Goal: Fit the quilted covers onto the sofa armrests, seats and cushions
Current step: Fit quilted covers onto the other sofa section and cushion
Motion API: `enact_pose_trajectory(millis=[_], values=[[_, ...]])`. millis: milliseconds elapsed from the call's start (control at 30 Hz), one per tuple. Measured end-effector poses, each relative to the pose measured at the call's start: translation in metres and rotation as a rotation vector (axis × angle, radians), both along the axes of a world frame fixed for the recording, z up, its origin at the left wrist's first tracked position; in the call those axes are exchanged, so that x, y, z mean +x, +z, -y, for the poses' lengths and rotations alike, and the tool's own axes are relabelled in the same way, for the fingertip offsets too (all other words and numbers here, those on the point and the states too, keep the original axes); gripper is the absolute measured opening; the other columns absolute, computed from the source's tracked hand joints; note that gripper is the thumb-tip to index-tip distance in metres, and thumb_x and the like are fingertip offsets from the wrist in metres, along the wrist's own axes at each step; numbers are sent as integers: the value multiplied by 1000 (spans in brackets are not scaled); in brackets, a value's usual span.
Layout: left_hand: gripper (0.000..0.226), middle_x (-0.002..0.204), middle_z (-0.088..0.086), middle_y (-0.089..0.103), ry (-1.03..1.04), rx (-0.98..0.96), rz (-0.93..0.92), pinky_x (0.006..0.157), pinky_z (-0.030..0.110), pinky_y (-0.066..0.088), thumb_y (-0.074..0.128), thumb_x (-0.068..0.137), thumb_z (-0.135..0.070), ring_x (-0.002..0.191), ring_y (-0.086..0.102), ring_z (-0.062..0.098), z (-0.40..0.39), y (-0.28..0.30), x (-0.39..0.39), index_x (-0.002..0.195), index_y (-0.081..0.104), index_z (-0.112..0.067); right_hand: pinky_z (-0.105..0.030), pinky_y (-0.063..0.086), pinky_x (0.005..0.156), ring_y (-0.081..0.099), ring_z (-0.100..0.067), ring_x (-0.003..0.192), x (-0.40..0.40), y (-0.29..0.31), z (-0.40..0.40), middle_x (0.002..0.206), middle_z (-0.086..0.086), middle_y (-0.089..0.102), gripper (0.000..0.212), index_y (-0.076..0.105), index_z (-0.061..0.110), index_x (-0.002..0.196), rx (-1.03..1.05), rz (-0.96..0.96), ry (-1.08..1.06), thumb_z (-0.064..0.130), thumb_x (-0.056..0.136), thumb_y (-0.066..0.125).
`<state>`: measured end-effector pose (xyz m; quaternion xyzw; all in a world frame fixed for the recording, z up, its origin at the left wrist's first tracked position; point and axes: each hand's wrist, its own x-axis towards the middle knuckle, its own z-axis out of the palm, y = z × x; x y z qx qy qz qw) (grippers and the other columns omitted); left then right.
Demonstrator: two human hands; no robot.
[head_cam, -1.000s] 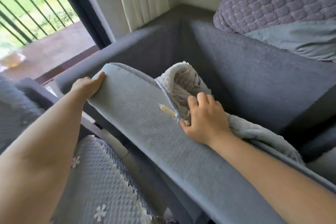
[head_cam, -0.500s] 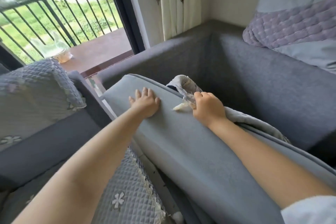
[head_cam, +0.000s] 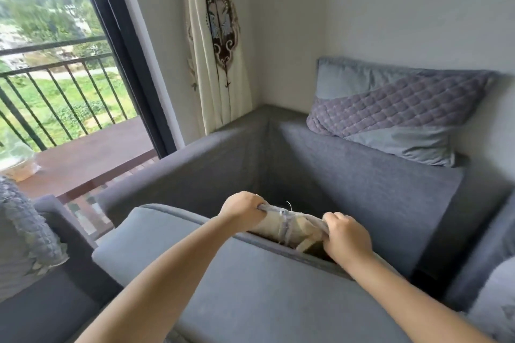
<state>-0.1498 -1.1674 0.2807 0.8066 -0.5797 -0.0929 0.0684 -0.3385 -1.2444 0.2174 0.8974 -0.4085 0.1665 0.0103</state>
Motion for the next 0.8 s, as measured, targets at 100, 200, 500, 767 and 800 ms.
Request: enact_pose_trajectory(millis=[100,200,500,767,800], values=[[18,69,4,56,-57,-133,-28,51,25,30,49,81,-14,77,54,27,14,18,-19,66,56,-8,-28,28,56,58,-32,79,-34,11,29,84,-11,61,24,38,14,66,105,131,-218,25,82,52],[34,55,-3,39,-108,-271,-40,50,27,26,52,80,-14,68,46,25,29,50,-41,51,34,-15,-28,32,60,48,-25,72,-68,25,56,78,-8,50,32,31,15,60,155,149,-469,25,86,48],[20,46,-5,32,-172,-694,-71,47,29,23,40,58,-25,56,37,24,54,119,-25,45,26,-21,-37,36,74,54,-43,104,-147,70,96,111,-33,59,30,60,-12,107,406,615,-646,8,95,41],[34,52,1,42,-34,-616,-200,48,27,27,55,83,-11,52,37,19,62,120,-9,52,42,-14,-31,30,62,57,-35,80,-197,179,78,71,-14,51,26,51,15,62,-103,383,-301,-3,80,58],[27,58,5,49,-67,-459,-223,49,26,29,57,84,-7,56,41,18,60,114,-8,58,50,-12,-32,32,62,57,-33,79,-206,177,71,68,-6,48,36,41,23,57,-58,173,-272,0,79,58]])
